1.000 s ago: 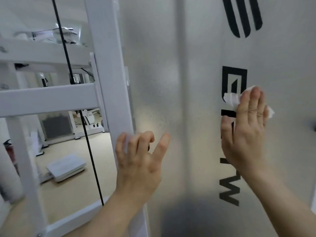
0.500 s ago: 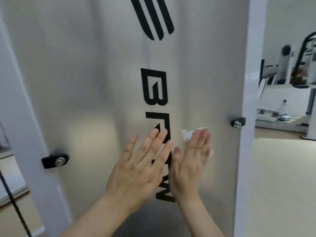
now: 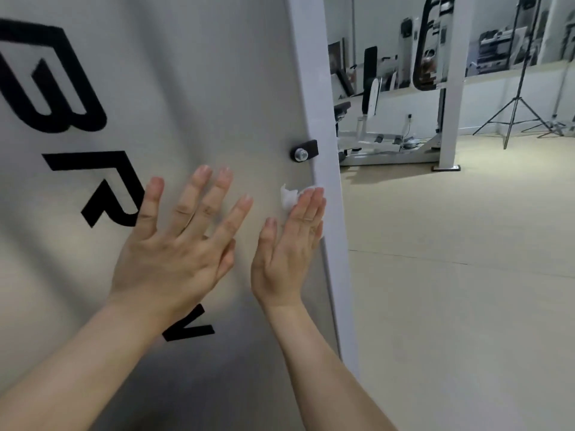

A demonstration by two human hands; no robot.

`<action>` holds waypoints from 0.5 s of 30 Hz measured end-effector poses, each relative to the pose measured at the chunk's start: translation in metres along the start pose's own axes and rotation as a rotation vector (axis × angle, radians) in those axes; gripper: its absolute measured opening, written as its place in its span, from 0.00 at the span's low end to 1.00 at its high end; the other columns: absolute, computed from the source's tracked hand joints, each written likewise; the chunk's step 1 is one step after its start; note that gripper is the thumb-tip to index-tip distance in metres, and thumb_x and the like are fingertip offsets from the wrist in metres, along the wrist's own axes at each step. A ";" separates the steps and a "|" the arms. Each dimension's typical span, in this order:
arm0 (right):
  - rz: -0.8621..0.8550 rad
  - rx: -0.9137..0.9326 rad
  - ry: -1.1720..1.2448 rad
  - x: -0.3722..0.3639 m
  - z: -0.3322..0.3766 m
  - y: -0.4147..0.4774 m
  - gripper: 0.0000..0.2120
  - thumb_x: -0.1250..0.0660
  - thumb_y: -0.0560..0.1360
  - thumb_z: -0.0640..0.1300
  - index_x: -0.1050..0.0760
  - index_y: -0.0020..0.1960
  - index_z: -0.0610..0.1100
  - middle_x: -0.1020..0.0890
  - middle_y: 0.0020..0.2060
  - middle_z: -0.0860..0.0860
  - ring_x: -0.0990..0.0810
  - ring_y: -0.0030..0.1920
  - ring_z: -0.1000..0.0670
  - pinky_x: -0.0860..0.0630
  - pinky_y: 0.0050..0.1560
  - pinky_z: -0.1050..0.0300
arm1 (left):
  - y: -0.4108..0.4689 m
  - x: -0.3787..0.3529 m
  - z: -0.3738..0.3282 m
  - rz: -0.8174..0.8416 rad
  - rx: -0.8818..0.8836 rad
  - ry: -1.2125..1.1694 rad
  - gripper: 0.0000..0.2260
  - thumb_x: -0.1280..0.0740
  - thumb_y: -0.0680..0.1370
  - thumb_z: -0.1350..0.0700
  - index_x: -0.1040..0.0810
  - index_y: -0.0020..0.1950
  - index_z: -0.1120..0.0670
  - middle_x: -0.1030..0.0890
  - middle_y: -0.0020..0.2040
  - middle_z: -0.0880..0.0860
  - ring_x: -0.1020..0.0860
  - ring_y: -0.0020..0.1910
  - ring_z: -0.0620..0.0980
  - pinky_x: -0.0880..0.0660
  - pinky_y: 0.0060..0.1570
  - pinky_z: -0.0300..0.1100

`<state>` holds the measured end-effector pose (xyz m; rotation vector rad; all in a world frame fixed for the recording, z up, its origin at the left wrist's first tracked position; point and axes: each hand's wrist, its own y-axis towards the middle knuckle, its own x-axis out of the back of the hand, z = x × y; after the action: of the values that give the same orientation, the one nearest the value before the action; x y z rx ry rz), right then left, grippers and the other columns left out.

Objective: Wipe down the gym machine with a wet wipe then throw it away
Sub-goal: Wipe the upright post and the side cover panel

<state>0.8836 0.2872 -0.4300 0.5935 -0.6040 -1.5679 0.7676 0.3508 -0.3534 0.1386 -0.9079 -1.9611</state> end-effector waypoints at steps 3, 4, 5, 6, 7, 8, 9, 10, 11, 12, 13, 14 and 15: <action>0.154 0.299 -0.122 0.013 -0.018 -0.024 0.32 0.53 0.83 0.56 0.51 0.78 0.35 0.48 0.78 0.41 0.51 0.79 0.44 0.51 0.77 0.42 | 0.001 0.000 0.001 0.001 -0.014 -0.012 0.26 0.44 0.82 0.46 0.42 0.79 0.51 0.44 0.79 0.58 0.46 0.78 0.58 0.49 0.72 0.65; 0.152 0.297 -0.151 0.021 -0.031 -0.012 0.32 0.52 0.82 0.56 0.52 0.78 0.37 0.49 0.78 0.43 0.52 0.79 0.46 0.50 0.77 0.43 | 0.000 -0.001 0.001 -0.008 -0.013 -0.012 0.25 0.44 0.82 0.47 0.42 0.79 0.51 0.44 0.79 0.58 0.46 0.78 0.58 0.49 0.72 0.64; 0.117 0.213 -0.151 0.026 -0.040 0.005 0.32 0.51 0.82 0.55 0.52 0.78 0.38 0.50 0.78 0.44 0.53 0.79 0.49 0.51 0.77 0.43 | 0.000 -0.002 0.001 -0.023 -0.009 -0.009 0.25 0.44 0.82 0.47 0.41 0.78 0.50 0.43 0.78 0.58 0.45 0.77 0.58 0.49 0.72 0.64; 0.068 0.095 -0.121 0.031 -0.045 0.023 0.33 0.51 0.81 0.55 0.53 0.78 0.37 0.50 0.79 0.44 0.55 0.79 0.50 0.52 0.77 0.45 | 0.000 -0.003 0.000 -0.038 -0.003 -0.012 0.25 0.44 0.82 0.48 0.41 0.78 0.50 0.43 0.78 0.58 0.45 0.77 0.58 0.50 0.72 0.64; 0.032 -0.002 -0.067 0.032 -0.047 0.038 0.34 0.51 0.80 0.55 0.53 0.78 0.36 0.50 0.78 0.42 0.55 0.78 0.50 0.54 0.78 0.48 | 0.000 -0.003 -0.001 -0.050 -0.001 -0.020 0.25 0.43 0.82 0.48 0.41 0.78 0.50 0.43 0.78 0.58 0.45 0.77 0.58 0.50 0.72 0.64; 0.003 -0.051 -0.018 0.031 -0.047 0.044 0.34 0.52 0.80 0.55 0.52 0.78 0.35 0.49 0.78 0.41 0.54 0.78 0.49 0.55 0.78 0.51 | 0.000 -0.004 -0.002 -0.056 0.000 -0.026 0.25 0.43 0.82 0.48 0.41 0.78 0.50 0.43 0.78 0.58 0.45 0.77 0.58 0.50 0.72 0.64; -0.018 -0.080 0.013 0.028 -0.047 0.042 0.34 0.52 0.80 0.55 0.52 0.78 0.34 0.49 0.78 0.41 0.54 0.79 0.48 0.56 0.78 0.54 | 0.001 -0.004 -0.002 -0.058 0.001 -0.028 0.25 0.43 0.81 0.48 0.41 0.78 0.50 0.43 0.78 0.58 0.45 0.77 0.58 0.50 0.72 0.64; -0.036 -0.123 0.024 0.024 -0.050 0.034 0.34 0.52 0.80 0.56 0.53 0.78 0.35 0.49 0.78 0.41 0.53 0.79 0.48 0.56 0.78 0.54 | 0.001 -0.005 -0.002 -0.057 0.001 -0.027 0.25 0.43 0.81 0.48 0.41 0.78 0.50 0.43 0.78 0.58 0.45 0.77 0.59 0.50 0.72 0.64; -0.051 -0.187 0.024 0.021 -0.054 0.021 0.35 0.53 0.80 0.57 0.53 0.78 0.36 0.50 0.78 0.42 0.54 0.79 0.47 0.56 0.78 0.53 | 0.001 -0.004 -0.002 -0.052 0.005 -0.026 0.25 0.43 0.81 0.48 0.40 0.78 0.50 0.43 0.78 0.58 0.45 0.77 0.59 0.50 0.72 0.64; -0.065 -0.248 0.018 0.018 -0.057 0.007 0.36 0.54 0.79 0.58 0.54 0.78 0.36 0.51 0.78 0.43 0.54 0.79 0.47 0.55 0.78 0.50 | 0.000 -0.004 -0.002 -0.047 0.011 -0.027 0.25 0.43 0.81 0.48 0.40 0.78 0.50 0.43 0.78 0.58 0.45 0.77 0.59 0.51 0.73 0.64; -0.071 -0.282 0.006 0.015 -0.055 -0.006 0.36 0.54 0.80 0.59 0.55 0.78 0.36 0.53 0.78 0.43 0.56 0.79 0.46 0.55 0.78 0.48 | 0.000 -0.003 -0.003 -0.039 0.020 -0.029 0.25 0.43 0.81 0.48 0.40 0.78 0.50 0.43 0.78 0.58 0.46 0.78 0.59 0.52 0.73 0.64; -0.061 -0.267 0.000 0.011 -0.048 -0.017 0.36 0.55 0.81 0.60 0.56 0.78 0.36 0.54 0.78 0.42 0.57 0.79 0.45 0.56 0.78 0.46 | 0.000 -0.002 -0.004 -0.029 0.030 -0.034 0.25 0.44 0.81 0.48 0.40 0.78 0.51 0.44 0.78 0.58 0.46 0.78 0.59 0.54 0.73 0.63; -0.028 -0.199 0.002 0.005 -0.035 -0.026 0.35 0.55 0.82 0.59 0.56 0.78 0.35 0.54 0.78 0.42 0.58 0.79 0.44 0.56 0.77 0.45 | 0.000 -0.002 -0.005 -0.016 0.035 -0.037 0.25 0.44 0.81 0.47 0.40 0.78 0.51 0.44 0.79 0.58 0.47 0.78 0.59 0.54 0.73 0.62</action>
<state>0.8886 0.2831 -0.4736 0.4553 -0.4337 -1.6312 0.7711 0.3490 -0.3573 0.1304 -0.9677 -1.9686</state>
